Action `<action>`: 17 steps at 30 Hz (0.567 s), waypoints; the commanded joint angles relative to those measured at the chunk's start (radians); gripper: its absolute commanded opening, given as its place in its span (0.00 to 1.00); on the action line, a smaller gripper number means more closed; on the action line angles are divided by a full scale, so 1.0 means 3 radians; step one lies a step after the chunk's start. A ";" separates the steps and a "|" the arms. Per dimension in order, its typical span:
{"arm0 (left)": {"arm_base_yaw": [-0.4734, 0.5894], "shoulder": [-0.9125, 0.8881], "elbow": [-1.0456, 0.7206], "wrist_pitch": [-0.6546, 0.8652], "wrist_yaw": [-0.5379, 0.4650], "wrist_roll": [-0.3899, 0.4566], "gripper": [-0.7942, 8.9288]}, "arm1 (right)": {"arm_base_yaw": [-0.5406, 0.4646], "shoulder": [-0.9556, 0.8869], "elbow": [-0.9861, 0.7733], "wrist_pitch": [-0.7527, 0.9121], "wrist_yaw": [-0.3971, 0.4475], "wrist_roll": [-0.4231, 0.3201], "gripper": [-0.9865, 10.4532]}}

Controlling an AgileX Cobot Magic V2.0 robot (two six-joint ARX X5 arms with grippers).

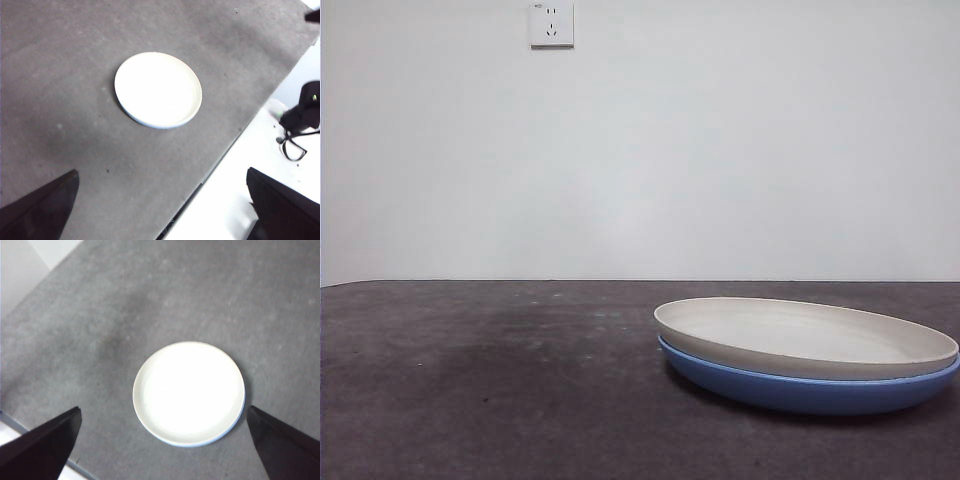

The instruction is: Pick up the white plate, put it on the blue plate, put it on desk

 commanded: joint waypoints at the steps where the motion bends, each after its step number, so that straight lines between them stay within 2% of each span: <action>1: -0.0010 -0.0326 -0.0317 0.0134 -0.0008 0.0039 0.75 | 0.0008 0.0065 0.0067 -0.0037 0.0011 0.0037 0.63; 8: -0.0010 -0.1035 -0.0940 0.0388 -0.0008 0.0001 0.75 | 0.0008 0.0136 0.0066 -0.0148 0.0003 0.0084 0.63; 13: -0.0010 -0.1203 -0.0985 0.0427 -0.0006 -0.0003 0.75 | 0.0008 0.0275 0.0066 -0.0197 -0.0011 0.0249 0.63; 17: -0.0010 -0.1226 -0.0985 0.0415 0.0000 -0.0015 0.75 | 0.0006 0.0613 0.0066 -0.0298 -0.0009 0.0251 0.63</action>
